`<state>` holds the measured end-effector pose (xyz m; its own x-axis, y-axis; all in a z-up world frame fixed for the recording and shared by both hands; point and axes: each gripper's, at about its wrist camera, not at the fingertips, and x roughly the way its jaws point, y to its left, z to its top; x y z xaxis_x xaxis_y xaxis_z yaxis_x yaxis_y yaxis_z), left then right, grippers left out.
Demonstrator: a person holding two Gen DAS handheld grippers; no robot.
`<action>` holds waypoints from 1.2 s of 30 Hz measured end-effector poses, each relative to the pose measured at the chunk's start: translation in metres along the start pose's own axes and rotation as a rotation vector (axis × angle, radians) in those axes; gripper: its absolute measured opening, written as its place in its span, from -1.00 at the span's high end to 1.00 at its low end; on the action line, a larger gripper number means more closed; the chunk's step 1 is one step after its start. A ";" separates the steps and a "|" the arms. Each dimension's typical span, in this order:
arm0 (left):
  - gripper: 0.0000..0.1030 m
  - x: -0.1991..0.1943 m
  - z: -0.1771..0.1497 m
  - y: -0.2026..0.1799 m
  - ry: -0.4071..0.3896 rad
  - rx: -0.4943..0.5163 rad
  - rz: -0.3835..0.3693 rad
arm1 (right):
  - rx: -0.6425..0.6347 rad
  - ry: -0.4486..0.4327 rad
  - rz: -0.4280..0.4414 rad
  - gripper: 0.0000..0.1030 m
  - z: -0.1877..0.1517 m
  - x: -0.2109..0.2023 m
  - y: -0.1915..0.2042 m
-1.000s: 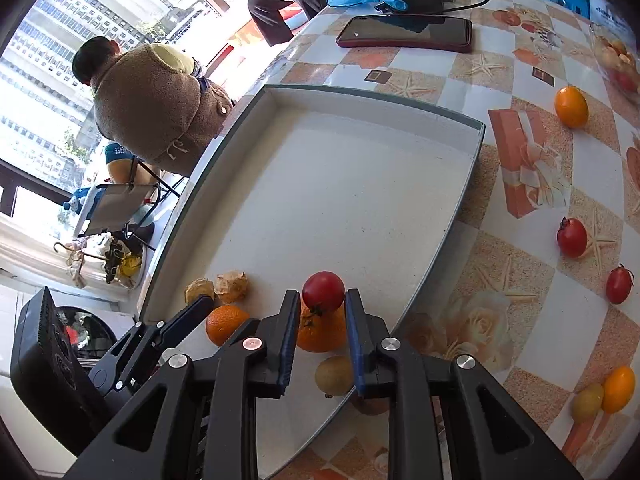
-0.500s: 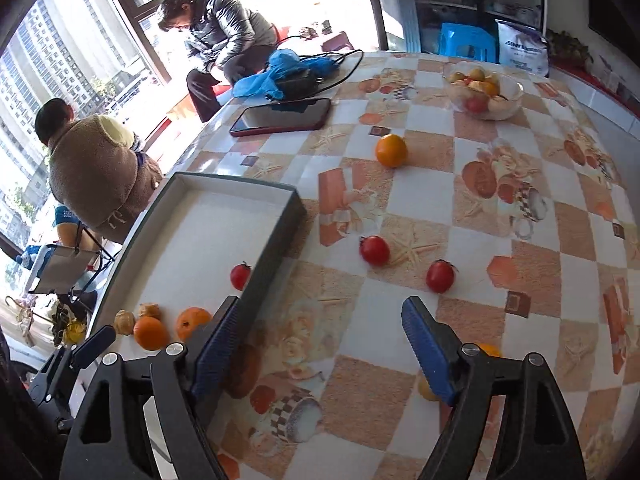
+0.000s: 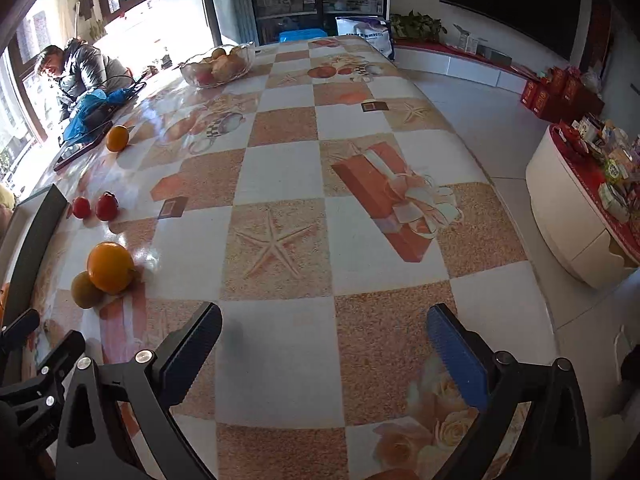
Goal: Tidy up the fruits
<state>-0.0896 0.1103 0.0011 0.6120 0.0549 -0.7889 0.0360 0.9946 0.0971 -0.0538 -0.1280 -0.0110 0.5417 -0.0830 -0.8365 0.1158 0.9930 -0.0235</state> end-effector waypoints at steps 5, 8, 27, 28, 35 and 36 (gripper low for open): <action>-1.00 0.014 0.010 0.013 0.040 -0.095 -0.058 | -0.023 -0.011 0.001 -1.00 -0.001 0.001 0.004; -1.00 0.014 0.008 0.012 0.035 -0.095 -0.056 | -0.025 -0.015 0.002 -1.00 -0.002 0.001 0.004; -1.00 0.013 0.006 0.013 0.033 -0.097 -0.059 | -0.026 -0.019 0.003 -1.00 -0.005 0.000 0.005; -1.00 0.013 0.005 0.013 0.033 -0.097 -0.059 | -0.026 -0.019 0.003 -1.00 -0.005 0.000 0.005; -1.00 0.014 0.005 0.013 0.033 -0.097 -0.059 | -0.026 -0.019 0.003 -1.00 -0.005 0.000 0.006; -1.00 0.014 0.006 0.013 0.033 -0.097 -0.059 | -0.026 -0.019 0.003 -1.00 -0.005 0.000 0.005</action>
<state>-0.0765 0.1232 -0.0050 0.5850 -0.0027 -0.8110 -0.0064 0.9999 -0.0079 -0.0575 -0.1222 -0.0136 0.5581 -0.0815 -0.8258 0.0926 0.9951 -0.0356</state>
